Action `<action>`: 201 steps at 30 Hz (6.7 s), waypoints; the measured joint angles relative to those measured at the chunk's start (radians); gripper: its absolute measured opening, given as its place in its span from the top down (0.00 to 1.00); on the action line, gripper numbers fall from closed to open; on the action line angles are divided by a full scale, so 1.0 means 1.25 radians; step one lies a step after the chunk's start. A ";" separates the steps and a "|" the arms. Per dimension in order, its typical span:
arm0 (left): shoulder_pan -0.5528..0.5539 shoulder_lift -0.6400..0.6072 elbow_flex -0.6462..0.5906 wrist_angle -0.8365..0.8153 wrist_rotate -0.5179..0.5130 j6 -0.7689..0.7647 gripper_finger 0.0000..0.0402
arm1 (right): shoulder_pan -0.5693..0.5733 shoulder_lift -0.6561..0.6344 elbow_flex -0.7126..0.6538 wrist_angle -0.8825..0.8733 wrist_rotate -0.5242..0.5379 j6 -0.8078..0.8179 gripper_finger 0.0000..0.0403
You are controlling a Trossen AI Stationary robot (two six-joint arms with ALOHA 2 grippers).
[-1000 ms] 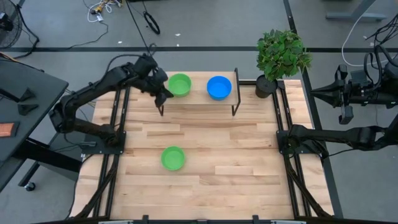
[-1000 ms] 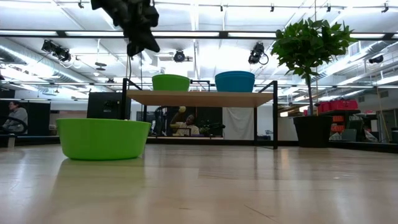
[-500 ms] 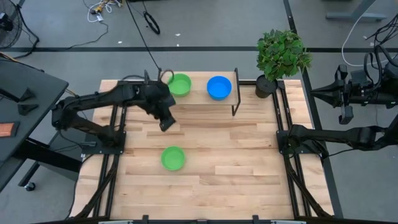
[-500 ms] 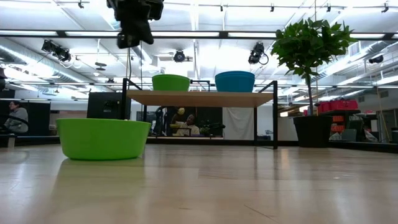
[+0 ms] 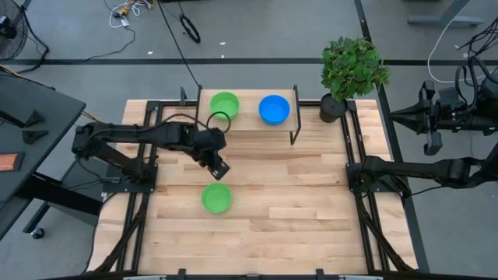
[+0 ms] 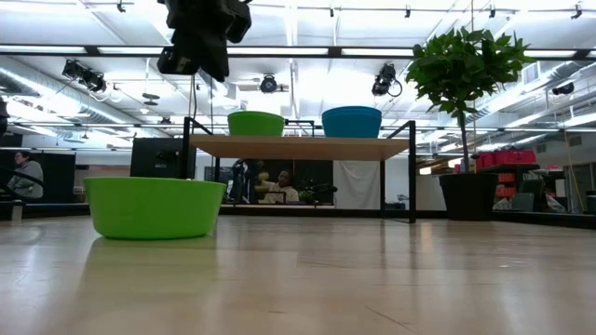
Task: Pick & Place Mini bowls
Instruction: Stack the green bowl on the green bowl on the shelf
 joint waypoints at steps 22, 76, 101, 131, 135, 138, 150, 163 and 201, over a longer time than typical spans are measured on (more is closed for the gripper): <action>-0.050 0.005 0.000 -0.025 0.013 0.062 0.59 | 0.000 0.000 0.000 0.000 0.000 0.000 0.94; -0.137 0.087 -0.253 0.018 0.083 -0.099 0.51 | 0.000 0.000 0.000 0.000 0.000 0.000 0.94; -0.065 0.095 -0.279 0.061 0.089 -0.207 0.52 | 0.000 0.000 0.000 0.000 0.000 0.000 0.94; -0.052 0.095 -0.249 0.108 0.071 -0.105 0.52 | 0.000 0.000 0.000 0.000 0.000 0.000 0.94; -0.054 0.094 -0.218 0.030 0.077 -0.162 0.52 | 0.000 0.000 0.000 0.000 0.000 0.000 0.94; -0.056 0.094 -0.196 -0.048 0.083 -0.209 0.52 | 0.000 0.000 0.000 0.000 0.000 0.000 0.94; -0.148 0.094 -0.184 -0.070 0.082 -0.438 0.52 | 0.000 0.000 0.000 0.000 0.000 0.000 0.94; -0.239 0.117 -0.184 -0.020 0.032 -0.682 0.52 | 0.000 0.000 0.000 0.000 0.000 0.000 0.94; -0.200 0.184 -0.184 -0.006 0.013 -0.653 0.75 | 0.000 0.000 0.000 0.000 0.000 0.000 0.94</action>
